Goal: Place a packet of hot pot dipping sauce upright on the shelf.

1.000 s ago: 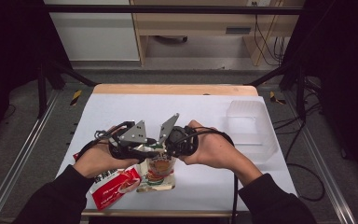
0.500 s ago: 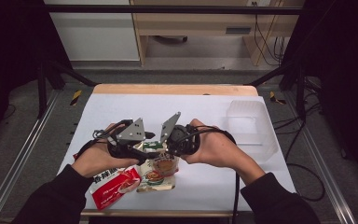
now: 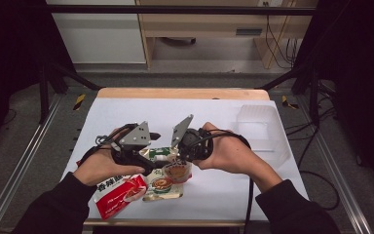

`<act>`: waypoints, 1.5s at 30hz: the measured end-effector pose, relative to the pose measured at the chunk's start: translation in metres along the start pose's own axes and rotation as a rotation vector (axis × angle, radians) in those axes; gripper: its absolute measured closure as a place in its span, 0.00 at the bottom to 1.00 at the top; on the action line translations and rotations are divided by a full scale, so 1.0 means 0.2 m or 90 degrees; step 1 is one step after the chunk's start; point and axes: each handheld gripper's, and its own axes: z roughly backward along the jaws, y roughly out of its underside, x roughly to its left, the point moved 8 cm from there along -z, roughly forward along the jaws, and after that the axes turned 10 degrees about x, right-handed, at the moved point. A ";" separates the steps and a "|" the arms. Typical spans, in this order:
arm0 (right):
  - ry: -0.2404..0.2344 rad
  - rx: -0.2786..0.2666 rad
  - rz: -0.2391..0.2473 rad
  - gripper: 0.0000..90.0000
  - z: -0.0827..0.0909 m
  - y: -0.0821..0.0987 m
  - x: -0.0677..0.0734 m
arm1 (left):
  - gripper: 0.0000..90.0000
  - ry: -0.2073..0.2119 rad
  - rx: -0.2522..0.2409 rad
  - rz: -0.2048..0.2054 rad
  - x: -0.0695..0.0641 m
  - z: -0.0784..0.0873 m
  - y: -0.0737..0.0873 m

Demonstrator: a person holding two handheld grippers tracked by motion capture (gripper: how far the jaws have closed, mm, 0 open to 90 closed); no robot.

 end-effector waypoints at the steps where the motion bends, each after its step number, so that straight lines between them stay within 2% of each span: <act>1: 0.002 0.000 0.005 1.00 0.00 0.00 0.00 | 0.19 0.001 0.000 0.000 0.00 0.00 0.00; 10: 0.006 0.006 -0.004 1.00 0.03 0.03 -0.02 | 0.14 0.000 -0.019 0.012 0.01 0.02 -0.01; 19: 0.027 0.017 -0.012 1.00 0.09 0.10 -0.07 | 0.13 -0.007 -0.011 0.021 0.02 0.04 0.04; 25: 0.050 0.018 -0.022 1.00 0.18 0.17 -0.13 | 0.12 -0.009 -0.004 0.038 0.03 0.04 0.11; 37: 0.111 0.014 -0.072 1.00 0.42 0.33 -0.32 | 0.11 -0.009 0.026 0.062 0.04 0.00 0.24; 45: 0.136 0.009 -0.117 1.00 0.53 0.50 -0.39 | 0.11 -0.007 0.038 0.077 0.04 -0.02 0.32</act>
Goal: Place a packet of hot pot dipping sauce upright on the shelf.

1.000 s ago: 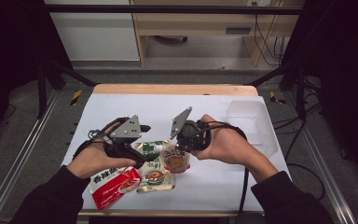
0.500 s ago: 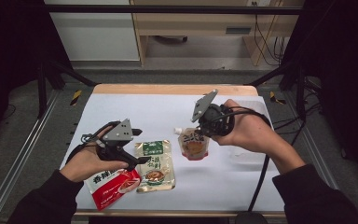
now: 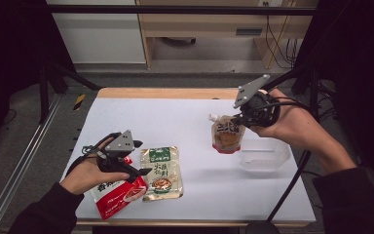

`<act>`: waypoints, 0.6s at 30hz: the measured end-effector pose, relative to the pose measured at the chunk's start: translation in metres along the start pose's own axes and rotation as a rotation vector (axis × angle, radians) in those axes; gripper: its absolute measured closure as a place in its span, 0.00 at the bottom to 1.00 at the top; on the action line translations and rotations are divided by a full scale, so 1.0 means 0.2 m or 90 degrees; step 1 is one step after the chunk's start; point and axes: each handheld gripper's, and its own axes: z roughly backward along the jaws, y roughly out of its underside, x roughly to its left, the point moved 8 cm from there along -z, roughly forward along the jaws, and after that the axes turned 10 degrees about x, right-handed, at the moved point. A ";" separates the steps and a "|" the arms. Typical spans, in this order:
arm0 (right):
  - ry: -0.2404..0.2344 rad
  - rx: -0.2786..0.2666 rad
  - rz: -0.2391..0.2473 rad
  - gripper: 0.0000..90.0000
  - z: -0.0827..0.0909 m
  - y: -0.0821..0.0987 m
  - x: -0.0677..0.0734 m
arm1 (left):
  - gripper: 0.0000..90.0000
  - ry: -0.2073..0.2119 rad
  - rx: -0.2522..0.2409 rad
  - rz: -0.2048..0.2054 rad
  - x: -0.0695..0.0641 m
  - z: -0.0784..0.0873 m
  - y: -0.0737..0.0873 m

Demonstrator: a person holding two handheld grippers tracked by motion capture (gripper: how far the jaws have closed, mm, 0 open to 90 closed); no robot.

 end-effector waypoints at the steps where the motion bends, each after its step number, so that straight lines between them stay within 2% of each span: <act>1: 0.004 0.000 -0.007 1.00 0.01 0.02 -0.01 | 0.11 0.001 0.001 0.000 0.00 0.00 0.01; 10: 0.023 -0.002 -0.048 1.00 0.06 0.21 -0.08 | 0.11 0.006 0.007 0.011 0.00 -0.02 0.05; 18: 0.030 0.006 -0.070 1.00 0.07 0.34 -0.12 | 0.11 0.008 0.010 0.021 0.01 -0.04 0.08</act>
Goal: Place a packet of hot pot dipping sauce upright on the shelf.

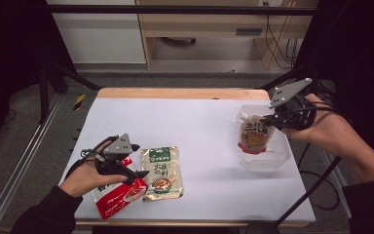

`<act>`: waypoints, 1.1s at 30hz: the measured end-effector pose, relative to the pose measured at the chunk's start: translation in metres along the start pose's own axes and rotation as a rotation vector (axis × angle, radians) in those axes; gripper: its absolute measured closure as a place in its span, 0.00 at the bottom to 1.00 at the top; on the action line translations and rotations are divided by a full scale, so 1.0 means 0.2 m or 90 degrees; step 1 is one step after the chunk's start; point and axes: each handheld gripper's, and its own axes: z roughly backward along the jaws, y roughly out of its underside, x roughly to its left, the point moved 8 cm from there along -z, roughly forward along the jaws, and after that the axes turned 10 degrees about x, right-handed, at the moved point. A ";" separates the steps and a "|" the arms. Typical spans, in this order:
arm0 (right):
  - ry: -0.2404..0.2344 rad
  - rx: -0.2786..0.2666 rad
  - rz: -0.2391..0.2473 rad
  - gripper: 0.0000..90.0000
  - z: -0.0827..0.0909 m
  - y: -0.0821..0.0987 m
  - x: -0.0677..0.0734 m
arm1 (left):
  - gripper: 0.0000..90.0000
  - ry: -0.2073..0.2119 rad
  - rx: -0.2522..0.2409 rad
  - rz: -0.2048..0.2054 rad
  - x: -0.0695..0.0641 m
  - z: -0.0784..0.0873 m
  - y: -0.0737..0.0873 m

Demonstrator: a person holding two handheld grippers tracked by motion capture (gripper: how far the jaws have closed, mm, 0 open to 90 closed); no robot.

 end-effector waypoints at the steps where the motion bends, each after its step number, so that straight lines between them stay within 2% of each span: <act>1: 0.001 0.000 -0.005 1.00 0.00 0.01 0.00 | 0.11 0.000 0.001 0.000 0.00 0.00 0.00; 12: -0.003 0.014 -0.024 1.00 -0.04 0.15 -0.03 | 0.11 0.001 0.006 0.000 0.00 -0.01 0.01; 21: -0.010 0.017 -0.034 1.00 -0.10 0.19 -0.03 | 0.11 0.002 0.012 0.001 0.00 -0.02 0.02; 33: -0.030 0.022 -0.043 1.00 -0.16 0.23 0.01 | 0.11 0.002 0.016 0.004 0.01 -0.03 0.03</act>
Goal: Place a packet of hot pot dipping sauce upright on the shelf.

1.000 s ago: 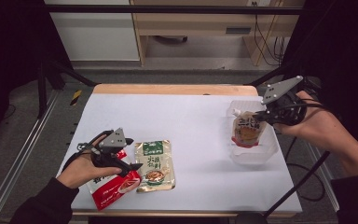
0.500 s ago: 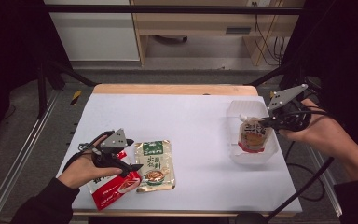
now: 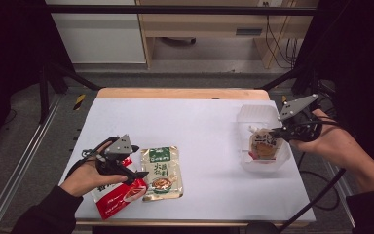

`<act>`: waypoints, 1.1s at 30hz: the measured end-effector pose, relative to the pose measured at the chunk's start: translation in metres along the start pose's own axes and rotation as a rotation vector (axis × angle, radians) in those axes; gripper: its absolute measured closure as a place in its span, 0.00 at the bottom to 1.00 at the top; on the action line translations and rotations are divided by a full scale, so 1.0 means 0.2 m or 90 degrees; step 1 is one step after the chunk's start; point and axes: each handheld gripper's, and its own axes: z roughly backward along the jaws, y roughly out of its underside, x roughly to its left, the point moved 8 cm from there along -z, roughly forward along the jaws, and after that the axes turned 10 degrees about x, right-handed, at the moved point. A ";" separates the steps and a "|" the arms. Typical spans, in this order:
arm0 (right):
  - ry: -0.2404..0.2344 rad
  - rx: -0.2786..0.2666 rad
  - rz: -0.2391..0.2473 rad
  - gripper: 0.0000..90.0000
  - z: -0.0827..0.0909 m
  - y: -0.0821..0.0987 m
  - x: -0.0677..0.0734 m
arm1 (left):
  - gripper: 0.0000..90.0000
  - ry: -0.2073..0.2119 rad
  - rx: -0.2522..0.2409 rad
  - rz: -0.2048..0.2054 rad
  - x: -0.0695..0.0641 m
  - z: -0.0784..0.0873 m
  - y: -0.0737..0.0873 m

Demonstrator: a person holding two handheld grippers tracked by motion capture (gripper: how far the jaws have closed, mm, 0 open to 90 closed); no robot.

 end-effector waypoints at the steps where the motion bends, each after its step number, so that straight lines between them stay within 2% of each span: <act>1: -0.001 0.001 0.004 1.00 -0.01 0.00 0.00 | 0.12 0.001 0.000 -0.001 0.00 0.00 0.00; 12: -0.018 0.006 -0.003 1.00 -0.10 0.04 0.02 | 0.12 0.004 0.008 -0.003 0.00 -0.02 0.01; 21: -0.025 0.011 -0.006 0.99 -0.14 0.06 0.03 | 0.11 0.003 0.009 -0.002 0.00 -0.01 0.01; 30: -0.022 0.041 -0.002 0.98 -0.20 0.10 0.05 | 0.11 -0.002 0.013 -0.002 0.01 -0.01 0.02; 33: -0.024 0.041 -0.002 0.97 -0.20 0.10 0.06 | 0.12 -0.001 0.010 0.003 0.01 -0.01 0.02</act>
